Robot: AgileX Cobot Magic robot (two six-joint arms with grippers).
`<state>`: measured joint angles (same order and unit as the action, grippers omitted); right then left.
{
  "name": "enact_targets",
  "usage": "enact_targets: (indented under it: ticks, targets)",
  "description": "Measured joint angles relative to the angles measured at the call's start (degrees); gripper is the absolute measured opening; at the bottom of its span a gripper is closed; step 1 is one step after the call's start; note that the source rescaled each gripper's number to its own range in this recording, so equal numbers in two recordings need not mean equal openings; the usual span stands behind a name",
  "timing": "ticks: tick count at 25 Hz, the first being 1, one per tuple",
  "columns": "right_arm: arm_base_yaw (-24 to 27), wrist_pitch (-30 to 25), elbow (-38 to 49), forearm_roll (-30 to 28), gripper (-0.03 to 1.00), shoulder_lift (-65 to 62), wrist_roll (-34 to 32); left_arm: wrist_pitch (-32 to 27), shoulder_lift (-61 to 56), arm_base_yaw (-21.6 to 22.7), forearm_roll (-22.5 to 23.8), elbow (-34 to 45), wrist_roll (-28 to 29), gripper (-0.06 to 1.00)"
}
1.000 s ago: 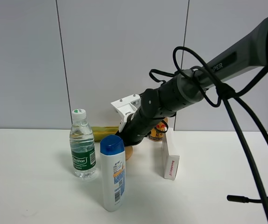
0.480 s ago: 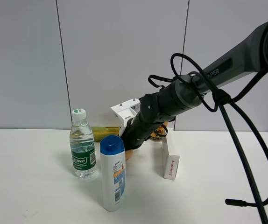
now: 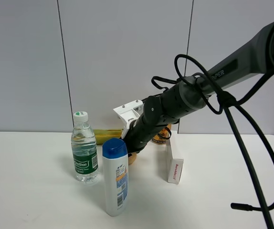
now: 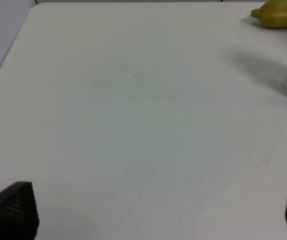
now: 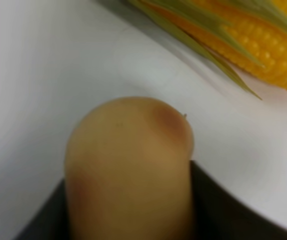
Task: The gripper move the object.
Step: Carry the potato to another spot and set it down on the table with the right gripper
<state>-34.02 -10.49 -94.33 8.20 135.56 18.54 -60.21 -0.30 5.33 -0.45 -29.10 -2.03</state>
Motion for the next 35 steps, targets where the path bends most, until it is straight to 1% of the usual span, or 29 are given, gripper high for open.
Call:
enact_targets:
  ticks: [2,4,10,14,17,22,25,28,30,32,35]
  targets:
    - [0.0,-0.2,0.0,-0.7,0.13,-0.1,0.0,0.0,0.0,0.0,0.0,0.0,0.0,1.0]
    - [0.1,-0.8,-0.2,-1.0,0.08,-0.2,0.0,0.0,0.0,0.0,0.0,0.0,0.0,1.0]
    - [0.7,-3.9,-0.2,-1.6,0.04,-3.1,0.0,0.0,0.0,0.0,0.0,0.0,0.0,1.0]
    - [0.7,-4.9,-0.2,-1.8,0.03,-8.2,-1.2,0.0,0.0,0.0,0.0,0.0,0.0,1.0]
    - [0.7,-8.1,-0.2,-2.0,0.02,-13.0,-2.6,0.0,0.0,0.0,0.0,0.0,0.0,1.0]
    - [0.7,-18.7,-0.2,-2.2,0.02,-20.7,-3.0,0.0,0.0,0.0,0.0,0.0,0.0,1.0]
    - [0.7,-26.4,-0.2,-4.2,0.01,-25.7,-3.8,0.0,0.0,0.0,0.0,0.0,0.0,1.0]
    - [0.7,-33.6,-0.2,-9.2,0.01,-30.5,-8.2,0.0,0.0,0.0,0.0,0.0,0.0,1.0]
    - [0.7,-39.0,-0.2,-13.8,0.01,-33.6,-11.7,0.0,0.0,0.0,0.0,0.0,0.0,1.0]
    - [0.7,-43.7,-0.2,-18.0,0.01,-36.2,-14.1,0.0,0.0,0.0,0.0,0.0,0.0,1.0]
    - [0.7,-49.2,-0.2,-21.5,0.01,-39.4,-15.9,0.0,0.0,0.0,0.0,0.0,0.0,1.0]
